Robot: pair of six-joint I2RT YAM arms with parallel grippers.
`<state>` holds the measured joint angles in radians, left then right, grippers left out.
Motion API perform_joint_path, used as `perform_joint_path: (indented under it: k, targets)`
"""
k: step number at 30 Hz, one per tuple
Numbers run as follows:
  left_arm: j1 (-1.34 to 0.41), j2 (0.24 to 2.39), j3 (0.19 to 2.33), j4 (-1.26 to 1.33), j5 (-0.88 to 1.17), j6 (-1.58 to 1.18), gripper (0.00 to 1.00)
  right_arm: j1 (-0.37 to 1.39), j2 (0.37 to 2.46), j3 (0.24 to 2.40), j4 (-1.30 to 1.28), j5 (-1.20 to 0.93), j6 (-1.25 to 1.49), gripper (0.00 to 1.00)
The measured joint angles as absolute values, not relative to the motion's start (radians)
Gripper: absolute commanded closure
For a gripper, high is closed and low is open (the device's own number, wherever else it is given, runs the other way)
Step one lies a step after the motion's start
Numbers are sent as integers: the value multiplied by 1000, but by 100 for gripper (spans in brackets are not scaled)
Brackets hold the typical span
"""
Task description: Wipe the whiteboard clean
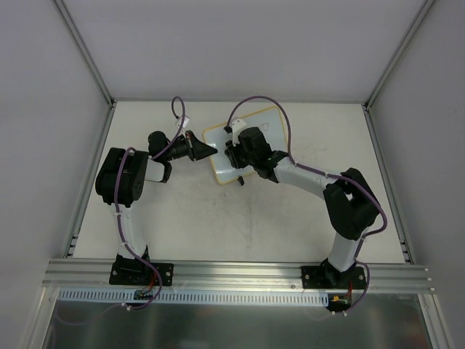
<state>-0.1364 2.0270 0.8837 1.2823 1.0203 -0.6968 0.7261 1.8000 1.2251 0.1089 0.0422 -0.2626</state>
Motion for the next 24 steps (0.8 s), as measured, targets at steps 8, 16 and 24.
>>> perform_joint_path:
  k: [8, 16, 24]
  targets:
    - [-136, 2027, 884, 1282, 1018, -700, 100, 754, 1816, 1236, 139, 138, -280, 100]
    - [-136, 2046, 897, 1281, 1017, -728, 100, 764, 1848, 1259, 167, 172, -281, 100]
    - [-135, 2058, 903, 1281, 1013, -751, 100, 772, 1884, 1302, 167, 186, -279, 100]
